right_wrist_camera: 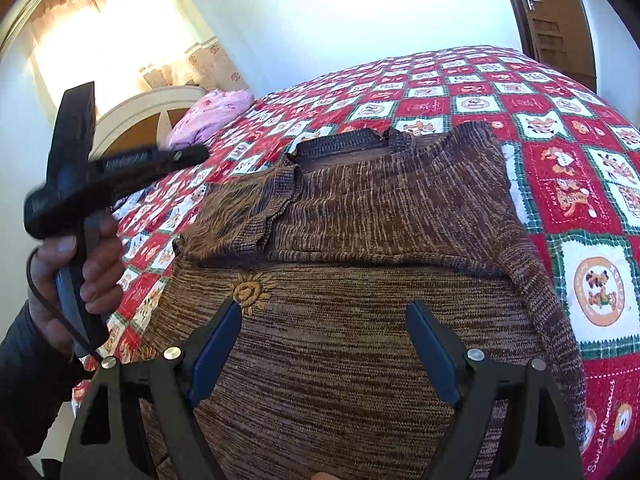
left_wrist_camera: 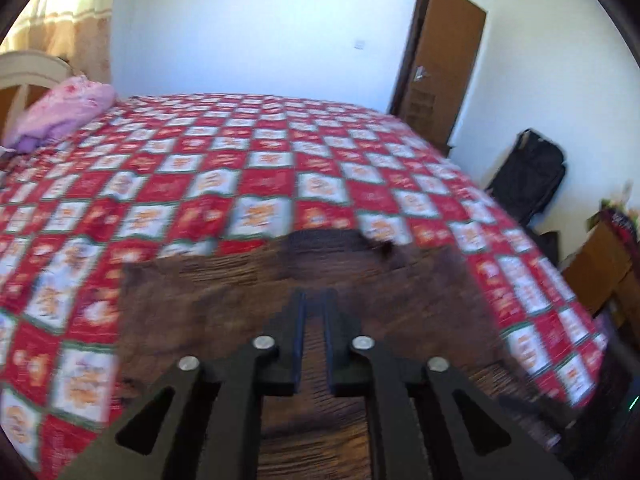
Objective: Fold small clothes
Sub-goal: 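Grasp the sweater side edge with the left gripper and fold it toward the center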
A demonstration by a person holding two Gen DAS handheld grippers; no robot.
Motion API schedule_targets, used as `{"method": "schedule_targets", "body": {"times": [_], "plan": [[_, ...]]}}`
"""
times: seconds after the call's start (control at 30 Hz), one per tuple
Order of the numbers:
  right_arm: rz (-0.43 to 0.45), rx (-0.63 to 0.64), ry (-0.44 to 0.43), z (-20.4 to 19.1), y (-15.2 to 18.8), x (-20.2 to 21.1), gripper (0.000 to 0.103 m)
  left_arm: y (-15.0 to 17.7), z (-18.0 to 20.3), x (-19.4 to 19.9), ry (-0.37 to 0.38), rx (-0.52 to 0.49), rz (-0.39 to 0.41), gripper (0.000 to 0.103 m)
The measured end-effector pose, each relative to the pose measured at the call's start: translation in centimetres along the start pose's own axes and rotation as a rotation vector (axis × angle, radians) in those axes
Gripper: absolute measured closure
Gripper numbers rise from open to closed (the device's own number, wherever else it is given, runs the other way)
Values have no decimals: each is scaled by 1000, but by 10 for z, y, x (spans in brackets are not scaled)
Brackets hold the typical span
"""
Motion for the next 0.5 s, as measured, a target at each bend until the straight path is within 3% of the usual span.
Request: {"method": "schedule_targets", "body": {"times": [0.03,0.1,0.23,0.37,0.5], "plan": [[-6,-4,-9,-1,-1,-1,18,6,-15,3,-43,1,-1,65],[-21,-23,-42,-3,-7,-4,18,20,-45,13,-130,8,19,44],[-52,-16,-82,-15,-28,-17,18,50,-84,24,-270,-40,15,42],[-85,-20,-123,-28,-57,-40,19,78,-105,18,-326,-60,-25,34],[-108,-30,-102,-35,-82,-72,37,88,-118,-1,-362,-57,-75,33]]}}
Point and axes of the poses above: each gripper's, at about its wrist camera, not at the fingertips, and x roughly against the way its jaws point, z to its right, y to its underside, the point moved 7 cm from there along -x, roughly the way its jaws point, and after that the axes turned 6 degrees about -z, right-handed, at the moved point
